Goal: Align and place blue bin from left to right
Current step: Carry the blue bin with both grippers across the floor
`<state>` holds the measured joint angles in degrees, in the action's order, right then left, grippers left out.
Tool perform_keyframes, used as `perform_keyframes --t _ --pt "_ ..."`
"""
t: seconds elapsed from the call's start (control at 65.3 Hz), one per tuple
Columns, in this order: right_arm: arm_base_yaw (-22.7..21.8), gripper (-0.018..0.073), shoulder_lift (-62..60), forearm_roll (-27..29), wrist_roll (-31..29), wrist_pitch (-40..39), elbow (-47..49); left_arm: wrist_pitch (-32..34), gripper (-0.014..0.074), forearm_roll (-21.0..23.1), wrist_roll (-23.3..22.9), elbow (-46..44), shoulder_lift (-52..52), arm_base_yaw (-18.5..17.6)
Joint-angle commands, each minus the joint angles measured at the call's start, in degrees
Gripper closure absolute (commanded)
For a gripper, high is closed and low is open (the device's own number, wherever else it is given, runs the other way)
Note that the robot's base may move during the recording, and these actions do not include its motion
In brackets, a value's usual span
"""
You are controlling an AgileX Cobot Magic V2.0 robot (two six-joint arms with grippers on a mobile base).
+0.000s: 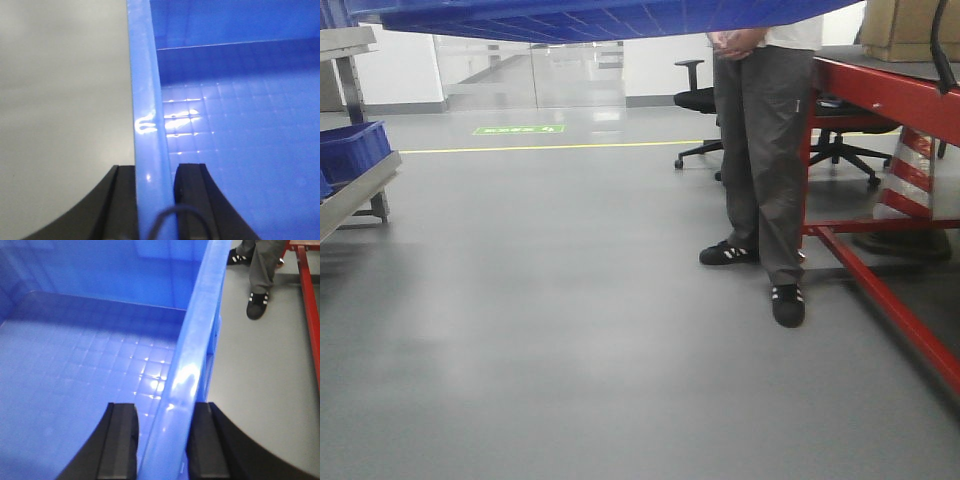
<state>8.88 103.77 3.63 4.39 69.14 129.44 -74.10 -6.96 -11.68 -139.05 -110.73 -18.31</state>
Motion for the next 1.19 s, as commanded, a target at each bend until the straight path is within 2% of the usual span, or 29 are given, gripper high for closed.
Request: perform_keyframes --t 0.0,1.18 --pt "-0.28 0.0627 -1.05 -0.47 0.73 -5.38 1.1 4.13 0.0708 1.23 0.58 -0.99 1.66 -0.74" --pt "-0.28 0.0627 -1.05 -0.47 0.73 -5.38 1.1 4.13 0.0708 1.23 0.58 -0.99 1.66 -0.74"
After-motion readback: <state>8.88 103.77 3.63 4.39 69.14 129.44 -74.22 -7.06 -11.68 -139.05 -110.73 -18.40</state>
